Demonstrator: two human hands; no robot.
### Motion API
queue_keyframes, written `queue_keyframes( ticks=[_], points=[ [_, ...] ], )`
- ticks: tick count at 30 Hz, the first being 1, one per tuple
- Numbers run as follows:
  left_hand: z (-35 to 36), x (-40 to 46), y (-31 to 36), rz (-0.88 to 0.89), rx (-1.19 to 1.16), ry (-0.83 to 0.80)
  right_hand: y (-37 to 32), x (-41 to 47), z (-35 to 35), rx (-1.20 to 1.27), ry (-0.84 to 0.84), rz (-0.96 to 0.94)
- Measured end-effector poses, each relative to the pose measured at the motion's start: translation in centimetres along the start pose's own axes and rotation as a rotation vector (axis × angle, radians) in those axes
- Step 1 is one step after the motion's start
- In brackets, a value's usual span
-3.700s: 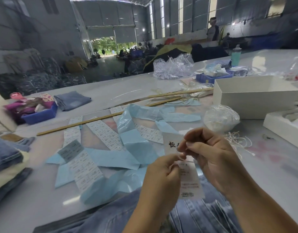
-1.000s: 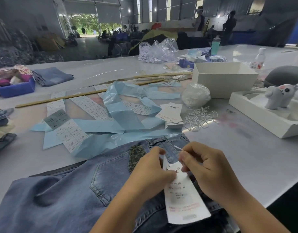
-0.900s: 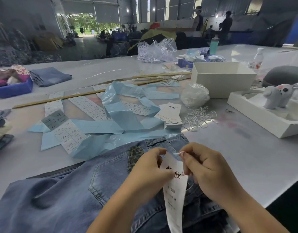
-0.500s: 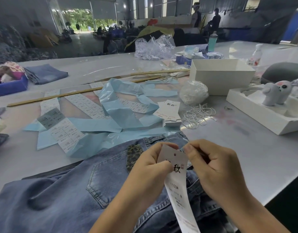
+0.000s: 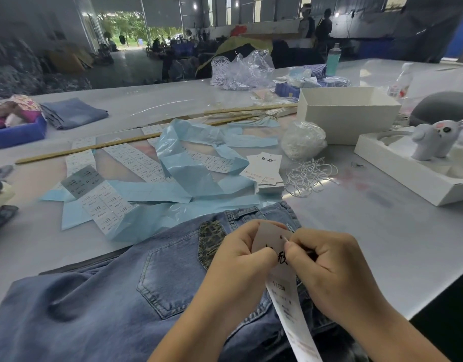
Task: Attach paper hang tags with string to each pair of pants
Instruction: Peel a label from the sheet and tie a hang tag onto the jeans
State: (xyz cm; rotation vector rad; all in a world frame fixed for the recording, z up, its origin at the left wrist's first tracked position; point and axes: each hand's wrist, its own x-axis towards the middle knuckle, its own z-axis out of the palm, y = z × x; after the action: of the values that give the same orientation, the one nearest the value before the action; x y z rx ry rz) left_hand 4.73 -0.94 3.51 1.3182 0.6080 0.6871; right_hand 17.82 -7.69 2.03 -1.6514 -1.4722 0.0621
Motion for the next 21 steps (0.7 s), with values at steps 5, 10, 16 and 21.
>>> queue_keyframes(
  ticks=[5,10,16,21],
  points=[
    [-0.1,-0.2,-0.2,0.026,0.023,-0.032,-0.1,0.2,0.2,0.010,-0.011,0.017],
    [-0.2,0.3,-0.1,-0.039,0.048,-0.050,0.0,0.2,0.3,0.056,-0.037,0.046],
    [-2.0,0.8,-0.6,-0.179,-0.110,-0.165,0.1,0.0,0.2,0.072,-0.106,0.077],
    [-2.3,0.7,-1.1,-0.164,-0.052,-0.185,0.4,0.0,-0.1,0.073,-0.225,0.053]
  ],
)
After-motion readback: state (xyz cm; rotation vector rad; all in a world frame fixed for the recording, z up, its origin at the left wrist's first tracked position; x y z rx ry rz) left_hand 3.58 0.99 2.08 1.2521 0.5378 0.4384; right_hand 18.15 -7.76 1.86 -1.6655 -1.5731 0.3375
